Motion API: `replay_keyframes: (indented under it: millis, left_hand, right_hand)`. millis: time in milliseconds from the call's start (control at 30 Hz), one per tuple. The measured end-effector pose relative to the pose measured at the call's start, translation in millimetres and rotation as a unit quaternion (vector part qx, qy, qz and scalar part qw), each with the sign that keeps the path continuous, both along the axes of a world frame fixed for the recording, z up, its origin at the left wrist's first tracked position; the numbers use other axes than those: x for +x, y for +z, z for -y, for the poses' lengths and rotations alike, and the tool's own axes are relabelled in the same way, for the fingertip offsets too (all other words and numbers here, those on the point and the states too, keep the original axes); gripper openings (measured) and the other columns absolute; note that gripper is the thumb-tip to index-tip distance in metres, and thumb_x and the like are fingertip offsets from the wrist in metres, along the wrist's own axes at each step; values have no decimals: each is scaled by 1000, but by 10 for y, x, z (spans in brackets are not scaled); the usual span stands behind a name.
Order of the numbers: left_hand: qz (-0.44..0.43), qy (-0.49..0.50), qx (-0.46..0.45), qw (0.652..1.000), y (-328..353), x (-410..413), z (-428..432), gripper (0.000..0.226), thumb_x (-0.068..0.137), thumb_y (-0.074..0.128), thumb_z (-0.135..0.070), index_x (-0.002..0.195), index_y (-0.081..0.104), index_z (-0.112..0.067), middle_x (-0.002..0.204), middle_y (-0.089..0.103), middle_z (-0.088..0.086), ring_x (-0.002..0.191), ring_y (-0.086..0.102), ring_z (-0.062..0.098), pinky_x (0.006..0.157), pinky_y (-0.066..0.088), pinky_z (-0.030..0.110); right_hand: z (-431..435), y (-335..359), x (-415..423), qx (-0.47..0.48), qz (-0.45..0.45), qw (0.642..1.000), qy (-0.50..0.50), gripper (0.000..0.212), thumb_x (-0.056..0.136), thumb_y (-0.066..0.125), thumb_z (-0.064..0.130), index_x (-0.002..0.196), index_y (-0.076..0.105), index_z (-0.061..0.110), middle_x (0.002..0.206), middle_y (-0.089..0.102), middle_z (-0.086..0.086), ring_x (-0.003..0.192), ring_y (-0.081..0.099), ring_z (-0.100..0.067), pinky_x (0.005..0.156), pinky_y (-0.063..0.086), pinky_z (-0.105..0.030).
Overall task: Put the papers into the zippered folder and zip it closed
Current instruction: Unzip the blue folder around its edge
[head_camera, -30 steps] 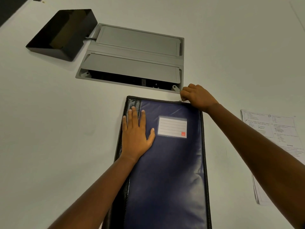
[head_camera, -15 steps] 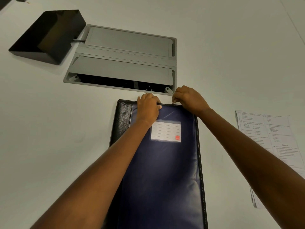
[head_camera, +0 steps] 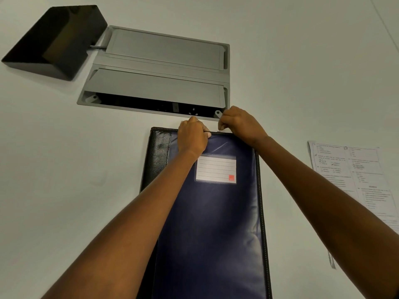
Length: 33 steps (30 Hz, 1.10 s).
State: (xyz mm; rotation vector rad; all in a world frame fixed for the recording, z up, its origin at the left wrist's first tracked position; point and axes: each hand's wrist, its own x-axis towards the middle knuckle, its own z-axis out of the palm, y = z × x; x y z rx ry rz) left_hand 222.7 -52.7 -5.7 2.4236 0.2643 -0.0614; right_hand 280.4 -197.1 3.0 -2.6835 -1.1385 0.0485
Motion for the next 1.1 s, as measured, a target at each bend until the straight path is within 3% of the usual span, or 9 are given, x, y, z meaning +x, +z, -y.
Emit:
replay_keyframes:
  millis: [233,367,500,667,767,833,900,967,1100]
  left_hand:
    - [-15,25,-32,999,8,2,-34,17,87,59,-8,95,70,1,115,62,18,107,54,31,115,12,33]
    - [-15,24,-34,999,-7,16,-38,16,87,59,-7,94,70,2,113,62,19,105,54,32,115,12,33]
    - [-8,26,-30,999,-18,10,-28,16,86,60,-7,94,70,2,113,61,20,106,53,32,116,13,36]
    - [-13,28,-2,1000,-5,-28,14,16,88,56,-7,96,68,0,116,59,19,110,52,31,117,5,36]
    - [9,2,76,997,-28,-192,110,23,93,45,-6,112,57,-3,126,52,19,124,42,31,117,8,38]
    - [3,-24,127,992,-85,-366,187,38,97,35,-13,135,36,-5,146,31,21,140,19,34,118,5,42]
    - [-19,-49,152,987,-131,-601,288,50,100,28,-24,145,14,-8,155,6,22,145,1,34,118,-1,46]
    - [-22,-75,171,982,-169,-848,388,54,100,26,-29,147,5,-11,156,-2,22,145,-3,33,118,-3,47]
    - [-2,-112,193,975,-233,-1264,544,56,99,24,-36,147,4,-14,156,-1,19,145,2,31,118,-1,47]
  right_hand:
    - [491,-51,-12,14,-53,994,-92,18,80,53,-14,84,69,-5,87,68,-23,86,55,-37,69,37,-29]
    - [674,-102,-145,43,-69,986,-145,19,81,51,-13,85,68,-5,87,67,-24,87,54,-38,70,35,-29]
    - [794,-174,-376,97,-81,967,-219,19,81,51,-13,84,67,-5,86,66,-24,88,52,-36,68,26,-20]
    - [883,-254,-790,133,-46,954,-264,15,84,53,-6,87,67,-2,85,65,-21,86,53,-35,63,24,-16]
    - [861,-287,-951,152,-40,943,-294,14,87,53,2,93,66,1,90,65,-19,88,54,-31,65,25,-14]
    - [816,-308,-945,161,-55,934,-313,16,89,51,5,95,66,2,93,64,-18,92,53,-30,66,27,-14]
    - [776,-300,-947,167,-70,929,-324,17,90,49,5,96,64,1,96,64,-19,93,53,-29,69,30,-16]
    - [734,-288,-959,171,-80,925,-329,18,90,48,4,97,63,0,97,64,-20,93,54,-29,70,33,-18]
    - [685,-260,-995,184,-95,915,-347,20,91,46,4,99,63,-1,99,65,-21,93,56,-31,76,42,-30]
